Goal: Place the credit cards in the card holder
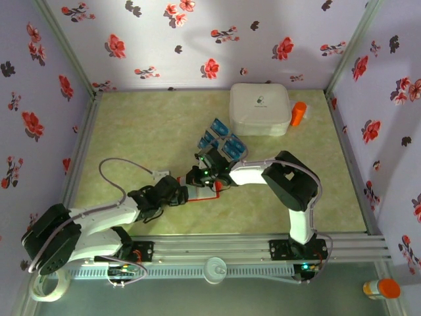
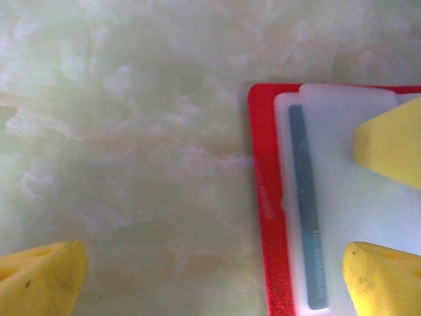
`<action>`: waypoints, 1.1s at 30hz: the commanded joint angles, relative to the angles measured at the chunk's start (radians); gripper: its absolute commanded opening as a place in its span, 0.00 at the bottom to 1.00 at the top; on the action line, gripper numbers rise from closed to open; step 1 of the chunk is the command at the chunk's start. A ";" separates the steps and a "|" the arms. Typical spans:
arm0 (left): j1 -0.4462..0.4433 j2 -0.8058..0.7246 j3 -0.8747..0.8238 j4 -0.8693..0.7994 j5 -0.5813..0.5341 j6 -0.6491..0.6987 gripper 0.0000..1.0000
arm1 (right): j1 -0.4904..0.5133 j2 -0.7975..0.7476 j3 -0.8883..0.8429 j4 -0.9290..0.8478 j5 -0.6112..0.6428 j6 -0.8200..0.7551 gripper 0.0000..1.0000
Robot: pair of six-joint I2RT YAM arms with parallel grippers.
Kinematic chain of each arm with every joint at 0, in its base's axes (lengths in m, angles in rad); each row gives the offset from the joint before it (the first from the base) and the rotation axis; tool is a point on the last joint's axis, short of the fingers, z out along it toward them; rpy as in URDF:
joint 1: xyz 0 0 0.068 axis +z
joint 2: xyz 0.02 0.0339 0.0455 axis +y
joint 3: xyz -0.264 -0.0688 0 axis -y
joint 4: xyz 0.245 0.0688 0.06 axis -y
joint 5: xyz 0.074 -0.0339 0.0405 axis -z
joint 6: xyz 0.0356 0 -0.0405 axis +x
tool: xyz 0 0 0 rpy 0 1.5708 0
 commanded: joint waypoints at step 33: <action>0.007 0.021 -0.057 0.016 -0.004 -0.008 1.00 | -0.268 -0.139 0.480 -1.002 0.554 -0.733 0.39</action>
